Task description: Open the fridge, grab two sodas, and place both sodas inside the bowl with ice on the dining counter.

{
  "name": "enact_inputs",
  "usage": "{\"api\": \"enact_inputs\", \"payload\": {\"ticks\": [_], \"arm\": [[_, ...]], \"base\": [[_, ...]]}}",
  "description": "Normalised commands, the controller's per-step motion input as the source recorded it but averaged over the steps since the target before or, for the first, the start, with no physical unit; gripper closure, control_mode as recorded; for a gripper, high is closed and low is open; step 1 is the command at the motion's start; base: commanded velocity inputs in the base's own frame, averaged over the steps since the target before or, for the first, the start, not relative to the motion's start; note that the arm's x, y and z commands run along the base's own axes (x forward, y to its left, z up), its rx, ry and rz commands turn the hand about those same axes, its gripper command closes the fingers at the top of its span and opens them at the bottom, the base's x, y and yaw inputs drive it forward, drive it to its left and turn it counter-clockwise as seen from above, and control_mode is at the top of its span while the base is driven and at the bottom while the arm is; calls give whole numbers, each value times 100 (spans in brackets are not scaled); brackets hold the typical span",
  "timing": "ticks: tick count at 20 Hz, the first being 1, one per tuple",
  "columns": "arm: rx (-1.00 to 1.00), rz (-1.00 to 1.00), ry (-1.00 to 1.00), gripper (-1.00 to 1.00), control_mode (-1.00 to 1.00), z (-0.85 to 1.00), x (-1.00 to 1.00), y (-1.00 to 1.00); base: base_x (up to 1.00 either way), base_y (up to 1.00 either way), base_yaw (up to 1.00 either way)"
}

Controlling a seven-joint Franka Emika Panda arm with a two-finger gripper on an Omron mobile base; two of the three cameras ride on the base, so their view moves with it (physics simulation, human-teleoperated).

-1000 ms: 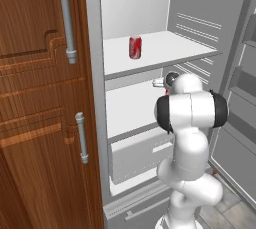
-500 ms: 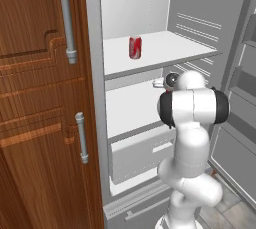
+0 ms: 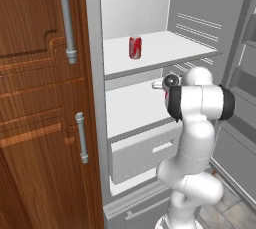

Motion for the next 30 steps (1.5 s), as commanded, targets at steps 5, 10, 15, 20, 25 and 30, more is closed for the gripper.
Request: {"api": "enact_inputs", "payload": {"ticks": [5,10,15,20,25,30], "arm": [[0,0,0,100,-100,-13,17,-2],[0,0,0,100,-100,-10,14,-4],[0,0,1,100,-100,-8,4,-1],[0,0,0,100,-100,-2,0,0],[0,0,-2,100,-100,-13,-28,0],[0,0,-9,100,-100,-11,-86,0]], "base": [[0,0,0],[0,0,0],[0,0,0],[0,0,0],[0,0,0],[0,0,0]]}}
